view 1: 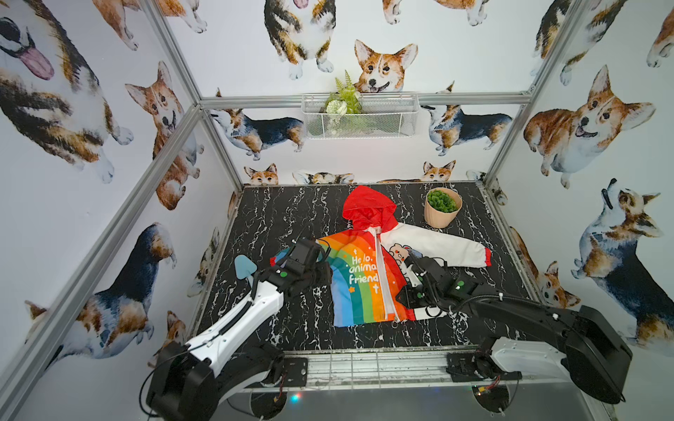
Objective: Unzip the jacket
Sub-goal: Smooth out the jacket at the center of the board.
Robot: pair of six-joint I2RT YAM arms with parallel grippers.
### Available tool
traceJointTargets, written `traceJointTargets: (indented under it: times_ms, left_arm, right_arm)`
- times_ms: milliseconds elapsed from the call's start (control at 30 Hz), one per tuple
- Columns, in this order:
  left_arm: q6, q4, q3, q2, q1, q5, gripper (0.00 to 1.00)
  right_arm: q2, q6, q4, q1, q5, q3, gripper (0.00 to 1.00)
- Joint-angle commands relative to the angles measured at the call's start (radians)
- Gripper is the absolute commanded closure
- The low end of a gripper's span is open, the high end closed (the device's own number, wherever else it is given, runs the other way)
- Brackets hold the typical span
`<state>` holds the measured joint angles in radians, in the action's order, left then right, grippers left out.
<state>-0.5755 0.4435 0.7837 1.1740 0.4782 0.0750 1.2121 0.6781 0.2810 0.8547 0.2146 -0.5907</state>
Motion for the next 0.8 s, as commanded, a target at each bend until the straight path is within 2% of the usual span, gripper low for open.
traceJointTargets:
  times_ms: [0, 167, 267, 400, 600, 767]
  left_arm:
    - [0.047, -0.196, 0.097, 0.147, -0.053, 0.092, 0.57]
    - [0.040, -0.292, 0.263, 0.400, -0.057, 0.103, 0.61]
    - [0.057, -0.294, 0.383, 0.552, -0.062, 0.112, 0.62]
    - [0.081, -0.261, 0.526, 0.721, -0.065, 0.128, 0.63]
    - [0.085, -0.261, 0.565, 0.818, -0.073, 0.154, 0.62]
    - [0.096, -0.254, 0.562, 0.834, -0.073, 0.155, 0.62]
  right_arm:
    - [0.075, 0.041, -0.079, 0.052, 0.032, -0.044, 0.78]
    - [0.150, 0.044, -0.051, 0.082, 0.024, -0.065, 0.77]
    - [0.194, 0.053, -0.075, 0.092, 0.033, -0.064, 0.75]
    - [0.242, 0.061, -0.047, 0.098, -0.024, -0.088, 0.70]
    - [0.263, 0.109, -0.062, 0.096, -0.075, -0.089, 0.67]
    - [0.279, 0.123, -0.094, 0.081, -0.027, -0.080, 0.64]
